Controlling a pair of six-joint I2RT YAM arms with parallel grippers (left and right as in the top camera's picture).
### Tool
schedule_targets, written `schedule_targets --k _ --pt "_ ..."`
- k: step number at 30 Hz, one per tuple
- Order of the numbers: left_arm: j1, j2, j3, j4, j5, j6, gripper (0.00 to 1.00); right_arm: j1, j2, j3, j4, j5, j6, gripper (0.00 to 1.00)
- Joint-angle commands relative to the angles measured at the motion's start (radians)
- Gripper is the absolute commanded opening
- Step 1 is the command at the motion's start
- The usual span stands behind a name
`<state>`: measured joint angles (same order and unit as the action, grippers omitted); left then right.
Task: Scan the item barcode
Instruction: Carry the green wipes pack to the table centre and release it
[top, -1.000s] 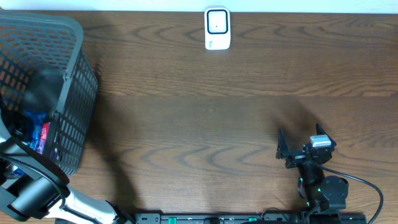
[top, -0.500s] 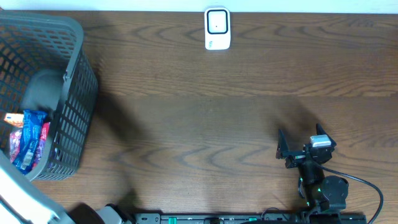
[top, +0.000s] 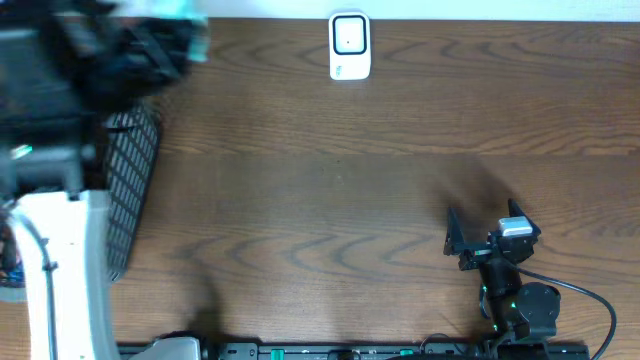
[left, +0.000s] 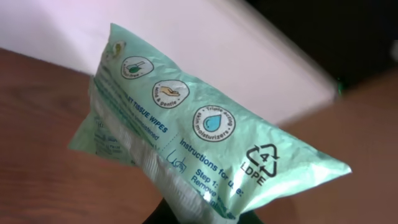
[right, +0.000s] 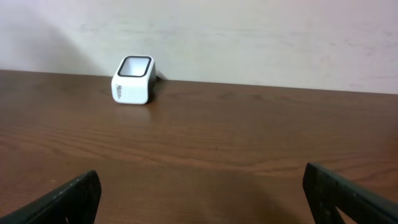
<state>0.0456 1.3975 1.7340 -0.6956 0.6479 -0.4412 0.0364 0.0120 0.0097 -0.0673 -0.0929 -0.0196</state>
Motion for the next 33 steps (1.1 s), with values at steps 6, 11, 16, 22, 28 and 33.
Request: schedule_targets --k 6,11,16,22,28,33 --pt "-0.386 0.212 -0.003 -0.01 -0.526 0.188 0.07 -0.009 -0.005 -0.004 -0.001 0.005 0.0 0.99" --pt "-0.505 0.383 -0.003 0.0 -0.563 0.19 0.08 -0.009 -0.005 -0.004 -0.001 0.005 0.0 0.99" --pt "-0.584 0.546 -0.003 0.011 -0.563 0.186 0.16 -0.009 -0.005 -0.004 -0.001 0.005 0.0 0.99" --pt "-0.664 0.674 -0.003 0.035 -0.525 0.178 0.64 -0.009 -0.005 -0.004 -0.001 0.005 0.0 0.99" --pt "-0.665 0.63 0.018 0.042 -0.529 0.184 0.83 -0.009 -0.005 -0.004 -0.001 0.005 0.0 0.99" --pt "-0.564 0.468 0.036 0.042 -0.538 0.187 0.83 -0.009 -0.005 -0.004 -0.001 0.005 0.0 0.99"
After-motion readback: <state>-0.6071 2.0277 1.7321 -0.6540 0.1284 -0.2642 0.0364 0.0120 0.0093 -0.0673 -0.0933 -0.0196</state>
